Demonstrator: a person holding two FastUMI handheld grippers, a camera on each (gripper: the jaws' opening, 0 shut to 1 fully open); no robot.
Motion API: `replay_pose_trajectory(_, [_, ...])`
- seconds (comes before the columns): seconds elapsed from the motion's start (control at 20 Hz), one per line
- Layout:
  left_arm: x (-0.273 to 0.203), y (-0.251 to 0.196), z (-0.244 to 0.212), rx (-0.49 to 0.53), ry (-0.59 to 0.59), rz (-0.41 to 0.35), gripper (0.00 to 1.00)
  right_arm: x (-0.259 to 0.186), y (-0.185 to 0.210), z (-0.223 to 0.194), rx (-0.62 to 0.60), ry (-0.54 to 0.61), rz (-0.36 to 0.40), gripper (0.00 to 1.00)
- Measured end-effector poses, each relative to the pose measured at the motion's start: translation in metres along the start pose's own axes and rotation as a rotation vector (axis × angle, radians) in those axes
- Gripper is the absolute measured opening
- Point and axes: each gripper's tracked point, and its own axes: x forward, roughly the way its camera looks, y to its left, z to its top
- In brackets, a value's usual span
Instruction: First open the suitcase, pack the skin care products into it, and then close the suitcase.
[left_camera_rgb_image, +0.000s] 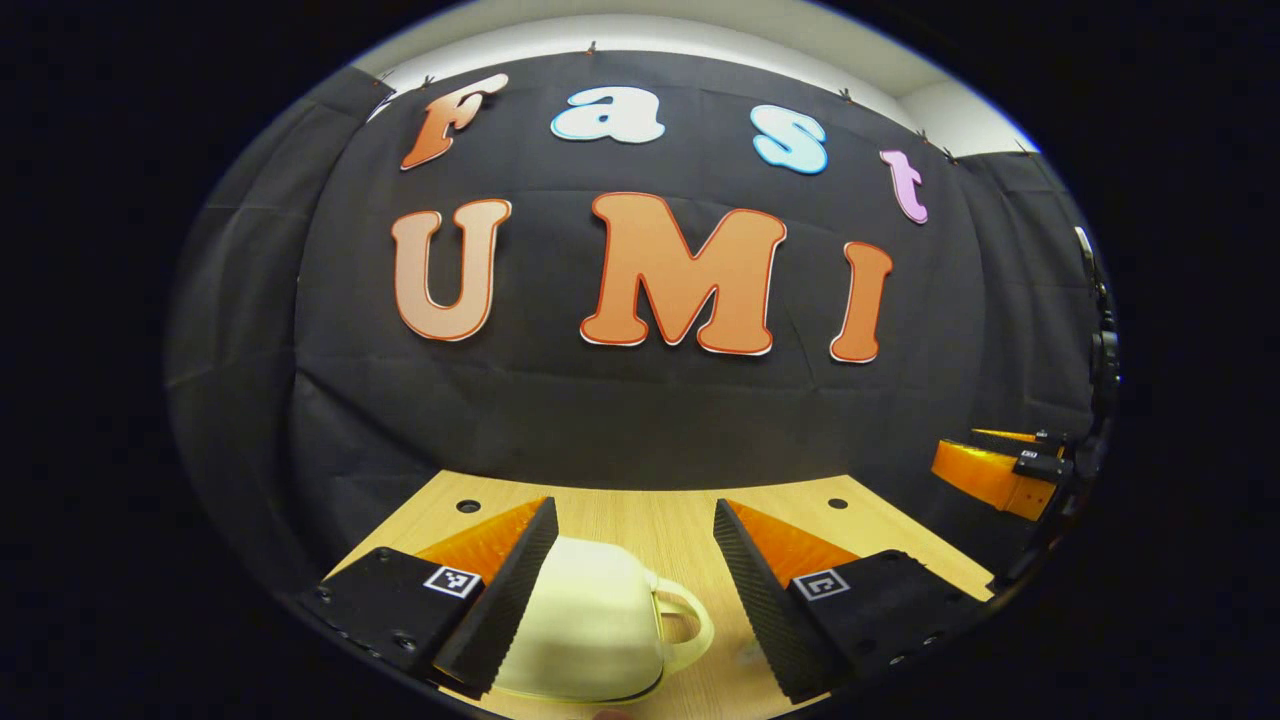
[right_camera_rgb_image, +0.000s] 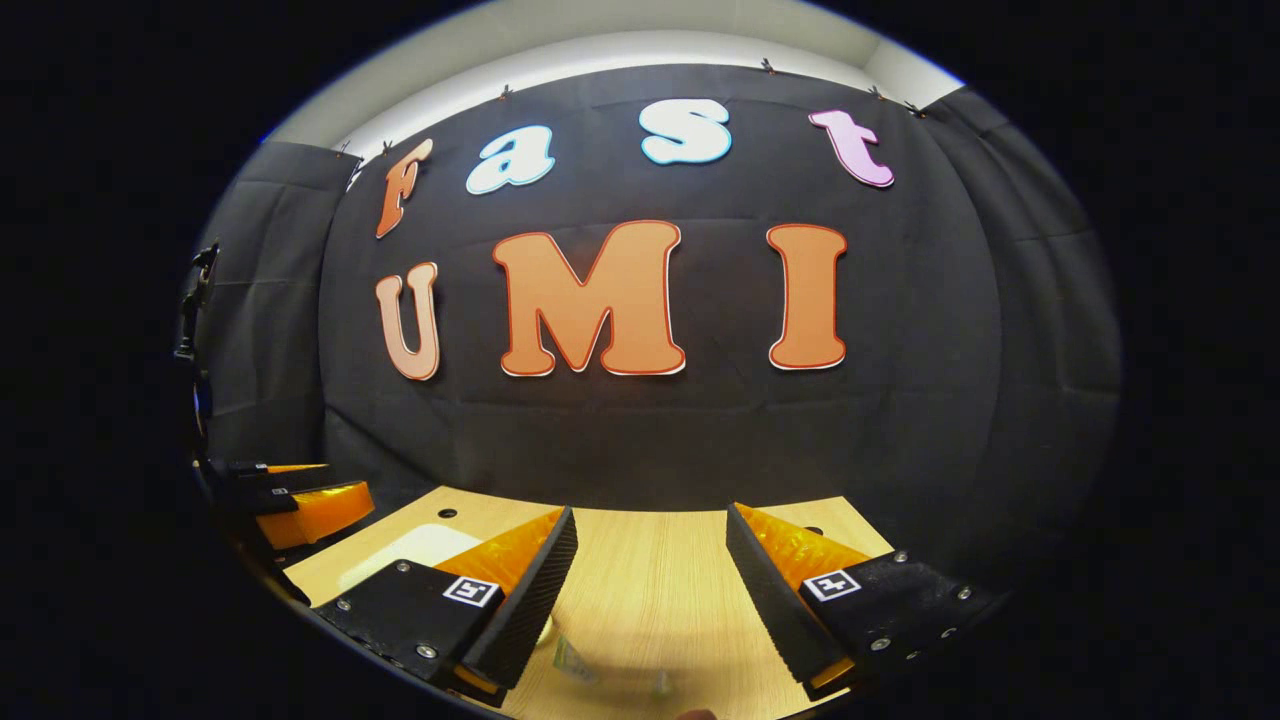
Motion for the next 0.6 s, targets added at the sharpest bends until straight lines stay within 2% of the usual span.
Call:
replay_pose_trajectory(0.35, [0.008,-0.007,-0.040,0.268,0.060,0.019,0.98,-0.010,-0.022,-0.018,0.013,0.044,-0.038,0.95])
replay_pose_trajectory(0.6, [0.012,-0.022,-0.090,0.447,0.142,-0.017,0.99,-0.023,-0.049,-0.035,0.031,0.087,-0.092,0.95])
